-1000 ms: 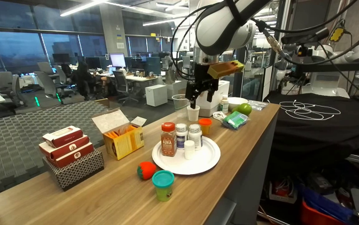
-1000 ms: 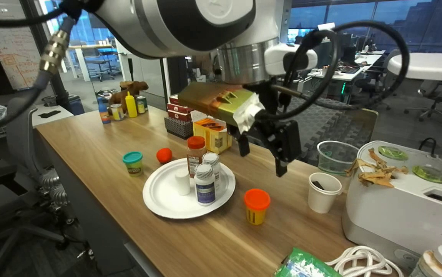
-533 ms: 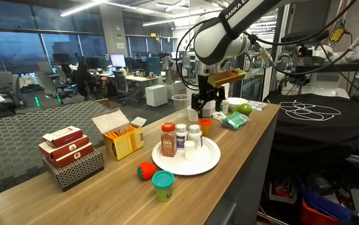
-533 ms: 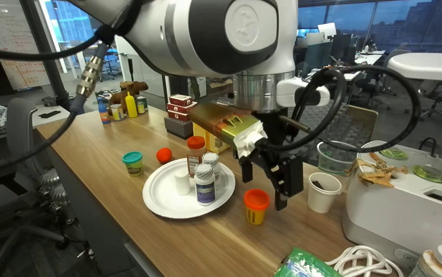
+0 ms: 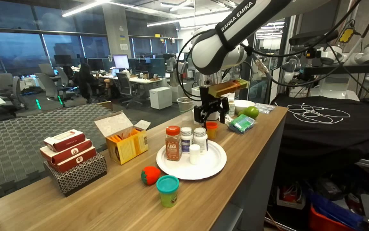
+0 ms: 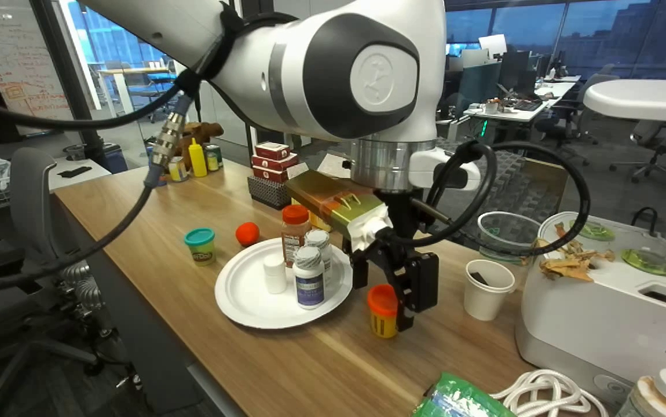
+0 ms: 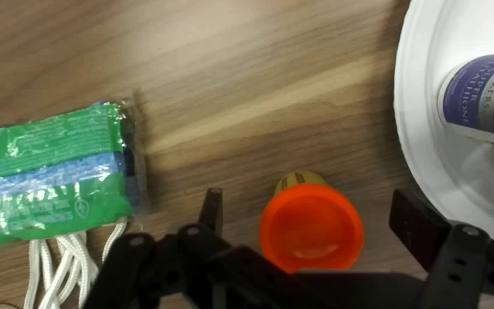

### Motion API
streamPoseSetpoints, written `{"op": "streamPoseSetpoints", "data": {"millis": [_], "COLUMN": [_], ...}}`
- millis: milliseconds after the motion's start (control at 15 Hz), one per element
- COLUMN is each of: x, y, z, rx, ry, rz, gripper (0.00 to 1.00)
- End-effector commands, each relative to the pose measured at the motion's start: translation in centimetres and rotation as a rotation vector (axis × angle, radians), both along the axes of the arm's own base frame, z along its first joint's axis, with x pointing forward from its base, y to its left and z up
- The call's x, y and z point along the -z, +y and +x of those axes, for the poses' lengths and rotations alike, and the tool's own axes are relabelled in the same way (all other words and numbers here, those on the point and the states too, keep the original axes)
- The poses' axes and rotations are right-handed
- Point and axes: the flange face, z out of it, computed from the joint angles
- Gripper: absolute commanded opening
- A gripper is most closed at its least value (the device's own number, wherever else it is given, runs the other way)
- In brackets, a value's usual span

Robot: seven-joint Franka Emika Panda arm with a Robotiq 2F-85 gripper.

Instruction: Move the bottle on the white plate away from you then put all the bottles and the orange plushie on the white plate

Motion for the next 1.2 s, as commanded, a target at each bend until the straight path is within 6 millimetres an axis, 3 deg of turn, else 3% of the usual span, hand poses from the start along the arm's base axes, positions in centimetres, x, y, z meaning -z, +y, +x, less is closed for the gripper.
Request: {"op": "streamPoseSetpoints", "data": {"millis": [0, 67, 467, 867, 1133], "x": [-0.3, -0.3, -0.7, -4.2, -7.1], "y": [-0.1, -0.2, -0.2, 1.4, 5.1], "z": [1.2, 1.3, 1.8, 1.2, 0.2], "rx": [0.019, 0.018, 0.011, 0.001, -0.060], "ry": [-0.002, -0.007, -0.026, -0.054, -0.078], "rz": [0.018, 0.014, 0.012, -0.015, -0.032], "gripper": [0.75, 0.74, 0.29, 0.28, 0.28]}}
